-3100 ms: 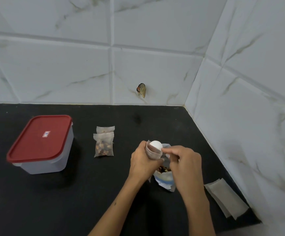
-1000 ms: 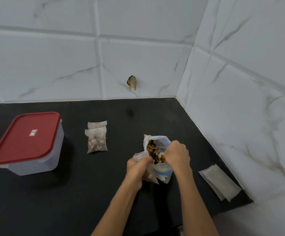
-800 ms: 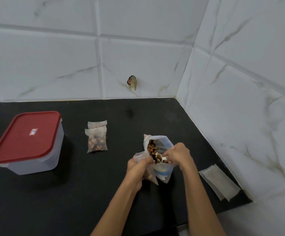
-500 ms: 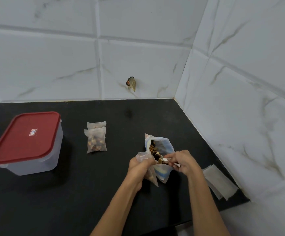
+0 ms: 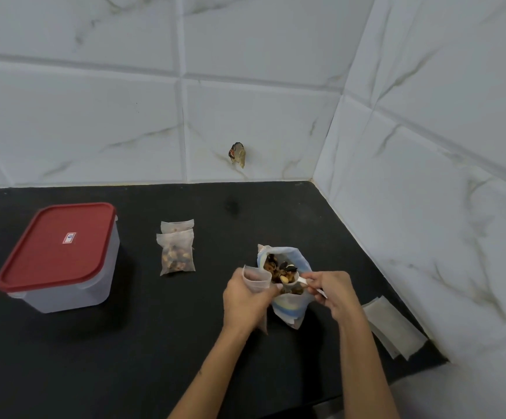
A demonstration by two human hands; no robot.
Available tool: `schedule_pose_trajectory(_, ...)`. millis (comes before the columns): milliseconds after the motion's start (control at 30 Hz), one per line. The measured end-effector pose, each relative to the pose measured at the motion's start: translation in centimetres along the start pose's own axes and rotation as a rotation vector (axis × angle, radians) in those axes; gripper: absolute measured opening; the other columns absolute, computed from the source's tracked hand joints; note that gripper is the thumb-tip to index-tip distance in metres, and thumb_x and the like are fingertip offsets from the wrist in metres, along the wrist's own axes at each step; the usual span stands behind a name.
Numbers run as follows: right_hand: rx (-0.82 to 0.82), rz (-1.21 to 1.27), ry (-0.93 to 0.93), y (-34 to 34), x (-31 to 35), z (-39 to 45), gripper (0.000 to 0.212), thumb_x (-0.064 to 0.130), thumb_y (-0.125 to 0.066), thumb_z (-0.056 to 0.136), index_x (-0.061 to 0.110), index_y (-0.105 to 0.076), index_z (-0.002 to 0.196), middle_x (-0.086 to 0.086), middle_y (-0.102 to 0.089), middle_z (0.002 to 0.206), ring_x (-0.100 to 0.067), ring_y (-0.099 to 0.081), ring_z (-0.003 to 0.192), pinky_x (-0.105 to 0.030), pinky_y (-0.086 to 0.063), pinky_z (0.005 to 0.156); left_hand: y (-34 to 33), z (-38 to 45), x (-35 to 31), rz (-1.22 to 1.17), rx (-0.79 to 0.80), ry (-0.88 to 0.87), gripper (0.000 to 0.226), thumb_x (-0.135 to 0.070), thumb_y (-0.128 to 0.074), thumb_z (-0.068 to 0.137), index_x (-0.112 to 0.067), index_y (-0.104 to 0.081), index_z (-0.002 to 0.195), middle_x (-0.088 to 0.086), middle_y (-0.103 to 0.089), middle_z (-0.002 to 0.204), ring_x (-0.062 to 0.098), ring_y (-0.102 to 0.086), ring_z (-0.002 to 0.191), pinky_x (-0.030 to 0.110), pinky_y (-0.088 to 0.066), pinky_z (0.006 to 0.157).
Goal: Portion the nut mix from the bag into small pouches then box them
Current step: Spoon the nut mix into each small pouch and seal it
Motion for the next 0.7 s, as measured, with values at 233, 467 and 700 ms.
schedule_pose_trajectory(233,-0.128,-0.037,-0.021,1.0,-0.3,-0.3,0.007,0.006,-0.065,0.084,0.011,-0.070,0.084,-0.009,-0.065,0.077,-0.013,-0.055,0.063,-0.023,-0.045,0.058,0.7,-0.9,-4.8,0.272,-0.079,-0.233,0.026,-0.024,-0.072,0.076,-0.020,-0.050,0.090,-0.008,-0.057,0.087,0.003,-0.055,0.079,0.025,-0.051,0.071)
schedule_pose_trajectory(467,-0.112,0.002,-0.126,1.0,-1.4,-0.2,0.011,0.003,-0.063,0.084,0.004,-0.071,0.092,-0.015,-0.070,0.092,-0.017,-0.059,0.076,-0.028,-0.050,0.077,-0.3,-0.8,-4.4,0.268,-0.013,-0.175,0.032,-0.026,-0.073,0.076,-0.018,-0.051,0.098,-0.009,-0.057,0.089,0.009,-0.057,0.087,0.026,-0.051,0.073)
schedule_pose_trajectory(700,-0.205,-0.032,-0.120,1.7,-1.5,0.0,0.004,0.008,-0.068,0.082,0.010,-0.071,0.085,-0.008,-0.065,0.078,-0.013,-0.056,0.065,-0.022,-0.045,0.056,-0.6,-0.4,-4.3,0.274,-0.004,-0.154,0.033,-0.025,-0.073,0.076,-0.018,-0.052,0.100,-0.009,-0.057,0.089,0.005,-0.055,0.084,0.022,-0.050,0.070)
Point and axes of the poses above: each hand's wrist, its own z-axis towards the middle knuckle, its own y-axis out of the back of the hand, x = y × z, the point moved 10 cm from there along z, towards the middle knuckle
